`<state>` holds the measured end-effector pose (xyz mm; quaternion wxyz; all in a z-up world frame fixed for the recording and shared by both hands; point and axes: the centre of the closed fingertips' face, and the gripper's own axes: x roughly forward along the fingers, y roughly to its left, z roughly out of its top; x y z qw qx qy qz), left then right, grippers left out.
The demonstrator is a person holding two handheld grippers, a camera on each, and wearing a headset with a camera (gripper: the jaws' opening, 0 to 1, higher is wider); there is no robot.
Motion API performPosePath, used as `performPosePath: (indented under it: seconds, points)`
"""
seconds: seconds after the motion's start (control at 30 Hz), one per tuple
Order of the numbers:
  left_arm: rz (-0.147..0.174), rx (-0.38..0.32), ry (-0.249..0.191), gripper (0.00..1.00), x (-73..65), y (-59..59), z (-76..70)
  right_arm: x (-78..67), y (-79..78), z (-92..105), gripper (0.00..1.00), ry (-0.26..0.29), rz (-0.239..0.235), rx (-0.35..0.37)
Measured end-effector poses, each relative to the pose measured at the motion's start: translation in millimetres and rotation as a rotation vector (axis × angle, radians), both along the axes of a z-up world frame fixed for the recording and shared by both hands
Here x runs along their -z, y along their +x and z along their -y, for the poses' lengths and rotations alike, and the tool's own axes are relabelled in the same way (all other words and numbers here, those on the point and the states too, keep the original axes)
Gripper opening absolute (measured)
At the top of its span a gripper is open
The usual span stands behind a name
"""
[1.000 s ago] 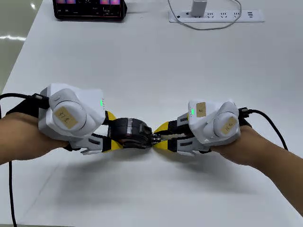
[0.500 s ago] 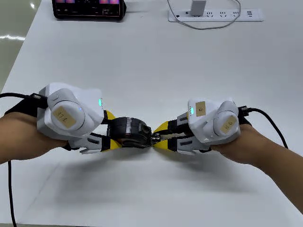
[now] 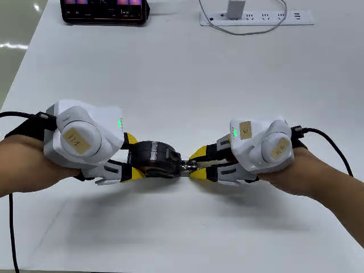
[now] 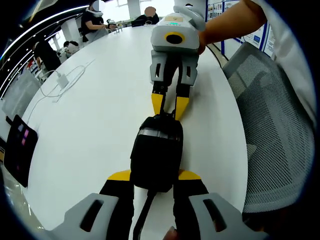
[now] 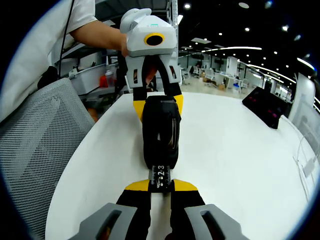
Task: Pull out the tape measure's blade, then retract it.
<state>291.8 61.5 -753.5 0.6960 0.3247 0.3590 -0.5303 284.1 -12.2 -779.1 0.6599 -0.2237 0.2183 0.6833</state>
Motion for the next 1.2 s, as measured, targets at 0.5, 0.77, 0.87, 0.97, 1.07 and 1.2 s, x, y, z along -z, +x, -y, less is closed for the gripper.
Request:
performPosePath:
  seconds: [0.5,0.77,0.87,0.97,1.07,1.2]
  points:
    - [-0.004,-0.004,0.004,0.24,-0.4,-0.6,-0.3,-1.1,1.2,15.6,0.11,-0.018,0.0,0.012]
    - [-0.006,-0.011,0.004,0.24,-0.4,-0.2,-0.7,-1.0,2.3,23.4,0.11,-0.028,0.001,0.016]
    - [-0.006,-0.015,0.003,0.24,-0.1,0.1,-0.9,-0.9,2.6,26.4,0.11,-0.032,0.001,0.016]
    - [-0.007,-0.019,0.003,0.24,0.0,0.2,-1.0,-0.7,3.1,29.9,0.11,-0.036,0.004,0.017]
    - [-0.007,-0.018,0.006,0.24,0.2,0.4,-1.1,-0.4,2.4,32.5,0.11,-0.039,-0.003,0.018]
    - [-0.01,-0.02,0.004,0.24,0.4,0.5,-1.5,-1.1,2.8,35.5,0.11,-0.041,-0.004,0.019]
